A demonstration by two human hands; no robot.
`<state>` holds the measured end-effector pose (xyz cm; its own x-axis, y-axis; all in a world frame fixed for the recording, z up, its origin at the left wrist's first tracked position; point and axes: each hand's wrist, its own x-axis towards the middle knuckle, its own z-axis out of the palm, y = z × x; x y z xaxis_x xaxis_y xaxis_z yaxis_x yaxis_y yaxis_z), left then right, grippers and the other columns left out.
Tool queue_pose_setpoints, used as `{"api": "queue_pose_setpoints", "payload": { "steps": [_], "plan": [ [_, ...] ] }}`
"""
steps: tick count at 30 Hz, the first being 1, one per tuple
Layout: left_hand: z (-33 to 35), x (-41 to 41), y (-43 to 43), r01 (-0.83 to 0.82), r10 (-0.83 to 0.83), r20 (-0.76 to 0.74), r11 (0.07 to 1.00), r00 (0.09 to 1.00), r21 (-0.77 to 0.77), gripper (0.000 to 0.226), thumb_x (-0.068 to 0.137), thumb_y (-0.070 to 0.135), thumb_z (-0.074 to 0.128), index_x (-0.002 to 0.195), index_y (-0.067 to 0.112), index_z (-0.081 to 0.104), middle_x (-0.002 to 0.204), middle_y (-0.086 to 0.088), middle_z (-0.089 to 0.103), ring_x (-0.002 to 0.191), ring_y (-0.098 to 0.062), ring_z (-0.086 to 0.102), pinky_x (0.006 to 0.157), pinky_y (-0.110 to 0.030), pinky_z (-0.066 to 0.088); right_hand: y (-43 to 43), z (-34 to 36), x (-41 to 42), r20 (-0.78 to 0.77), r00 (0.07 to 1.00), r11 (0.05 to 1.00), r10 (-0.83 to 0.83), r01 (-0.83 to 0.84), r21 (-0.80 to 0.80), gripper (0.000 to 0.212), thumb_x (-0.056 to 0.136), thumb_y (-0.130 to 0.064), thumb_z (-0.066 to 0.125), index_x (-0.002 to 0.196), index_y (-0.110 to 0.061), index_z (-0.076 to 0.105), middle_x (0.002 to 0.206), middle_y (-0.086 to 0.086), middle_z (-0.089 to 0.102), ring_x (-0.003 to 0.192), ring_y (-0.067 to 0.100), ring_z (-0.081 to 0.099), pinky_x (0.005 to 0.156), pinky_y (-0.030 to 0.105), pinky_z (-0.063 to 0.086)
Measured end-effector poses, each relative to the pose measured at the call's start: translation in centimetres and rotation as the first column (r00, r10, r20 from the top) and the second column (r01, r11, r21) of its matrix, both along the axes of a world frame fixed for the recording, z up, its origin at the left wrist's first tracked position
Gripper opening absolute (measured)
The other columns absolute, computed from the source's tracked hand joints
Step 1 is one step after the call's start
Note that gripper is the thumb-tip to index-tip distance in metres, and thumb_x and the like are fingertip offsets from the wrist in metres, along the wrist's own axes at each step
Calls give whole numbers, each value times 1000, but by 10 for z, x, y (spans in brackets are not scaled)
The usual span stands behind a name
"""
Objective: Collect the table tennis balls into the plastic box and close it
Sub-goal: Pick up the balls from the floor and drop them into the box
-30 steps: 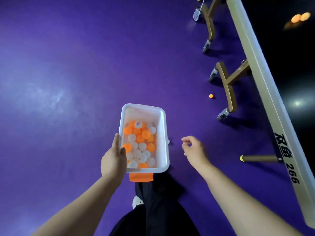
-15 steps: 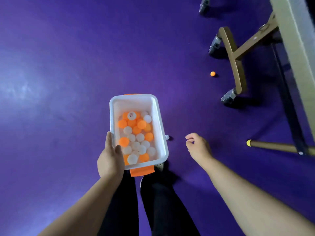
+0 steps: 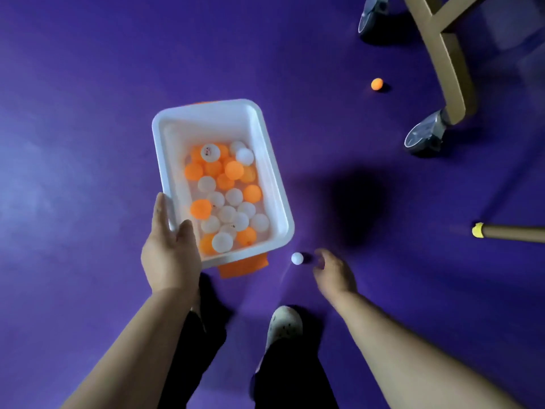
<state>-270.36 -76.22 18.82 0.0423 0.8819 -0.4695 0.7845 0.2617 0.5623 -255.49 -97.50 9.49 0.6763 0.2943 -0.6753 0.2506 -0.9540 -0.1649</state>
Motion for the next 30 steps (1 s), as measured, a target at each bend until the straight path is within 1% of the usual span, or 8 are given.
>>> {"api": "queue_pose_setpoints", "payload": {
  "steps": [5,13,16,18,20,23,26,30],
  "plan": [
    [-57,24,38,165,-170,44,980,984,109,56,91,18,49,143,34,33,116,-10,65,89,-25,55,76,-29,36,-20,-95,-6,-36,999,998,-8,6,-56,48,90,-16,50,136,-18,41,140,5,43,129,23,42,100,33,37],
    [-128,107,70,392,-419,14,862,908,321,54,88,18,47,138,33,37,115,-9,67,97,-35,60,73,-34,42,-39,-196,8,78,898,901,433,-432,-21,49,86,-34,48,134,-26,43,133,7,44,106,29,60,79,36,51],
    [-144,138,73,423,-456,5,829,890,365,52,85,17,45,135,31,40,111,-8,67,90,-33,58,67,-30,36,-49,-221,10,57,838,837,542,-545,50,67,48,-59,69,104,-29,50,101,4,65,63,14,69,49,20,50],
    [-145,160,74,436,-477,3,806,879,401,52,86,16,44,136,31,40,108,-10,67,85,-32,55,65,-30,34,-55,-240,13,79,835,834,544,-549,53,85,29,-69,73,99,-30,44,88,-1,72,57,3,67,55,8,48],
    [-145,179,74,438,-489,13,792,872,426,54,87,15,43,138,31,38,107,-12,66,82,-32,52,65,-32,33,-52,-243,18,221,817,816,533,-565,119,78,33,-61,74,96,-26,44,86,-2,72,57,2,67,75,-5,36],
    [-149,201,70,428,-507,67,786,860,447,54,88,12,41,139,30,37,109,-14,65,83,-35,52,64,-33,34,-37,-233,46,421,861,865,284,-419,274,35,61,-38,55,91,-19,53,92,-4,52,63,18,67,51,26,44],
    [-155,215,62,441,-526,92,784,845,436,52,90,11,39,139,28,36,103,-16,65,73,-27,43,62,-35,34,-9,-197,91,506,824,829,-253,-85,553,40,75,-38,50,104,-12,58,99,5,54,84,24,59,70,32,50],
    [-159,221,53,482,-556,113,790,823,379,50,93,11,39,141,26,35,101,-17,65,71,-25,43,60,-34,34,40,-113,138,530,638,619,-559,-104,778,42,78,-33,56,110,-6,56,101,-5,46,90,9,48,72,18,44]
  ]
}}
